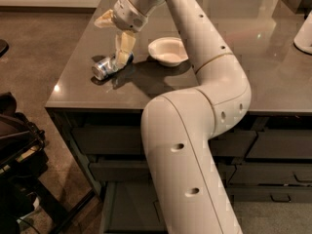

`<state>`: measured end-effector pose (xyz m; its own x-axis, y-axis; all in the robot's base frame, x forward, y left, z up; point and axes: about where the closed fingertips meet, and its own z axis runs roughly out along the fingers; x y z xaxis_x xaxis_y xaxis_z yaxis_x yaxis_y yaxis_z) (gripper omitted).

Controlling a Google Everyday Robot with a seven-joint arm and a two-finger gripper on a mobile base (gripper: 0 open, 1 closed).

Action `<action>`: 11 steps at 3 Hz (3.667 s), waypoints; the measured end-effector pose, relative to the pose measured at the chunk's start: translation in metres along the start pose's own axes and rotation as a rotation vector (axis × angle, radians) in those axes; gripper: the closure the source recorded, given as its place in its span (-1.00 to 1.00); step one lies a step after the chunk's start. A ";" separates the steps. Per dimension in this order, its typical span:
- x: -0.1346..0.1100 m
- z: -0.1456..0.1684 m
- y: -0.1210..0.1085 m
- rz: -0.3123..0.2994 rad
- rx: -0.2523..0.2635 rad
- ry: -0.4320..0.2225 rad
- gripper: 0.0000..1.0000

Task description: Place redbull can into bottom drawer

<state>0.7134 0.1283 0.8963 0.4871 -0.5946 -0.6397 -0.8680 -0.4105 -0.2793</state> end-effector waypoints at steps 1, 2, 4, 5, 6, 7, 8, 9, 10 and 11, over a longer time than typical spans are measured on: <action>0.002 0.010 -0.002 -0.014 -0.013 0.008 -1.00; 0.005 0.011 -0.003 -0.046 -0.011 0.031 -1.00; 0.013 0.019 -0.002 -0.094 -0.024 0.054 -1.00; 0.017 0.027 0.000 -0.101 -0.037 0.045 -1.00; 0.019 0.035 0.002 -0.103 -0.051 0.032 -1.00; 0.023 0.040 0.005 -0.090 -0.062 0.023 -1.00; 0.023 0.041 0.005 -0.090 -0.062 0.022 -0.65; 0.023 0.041 0.005 -0.090 -0.062 0.022 -0.17; 0.023 0.041 0.005 -0.090 -0.062 0.022 0.30; 0.023 0.041 0.005 -0.090 -0.062 0.022 0.75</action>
Offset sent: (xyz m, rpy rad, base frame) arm -0.0129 -0.0147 -0.0142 -0.0991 -0.0405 0.0975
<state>0.7163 0.1404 0.8510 0.5654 -0.5685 -0.5976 -0.8134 -0.5045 -0.2897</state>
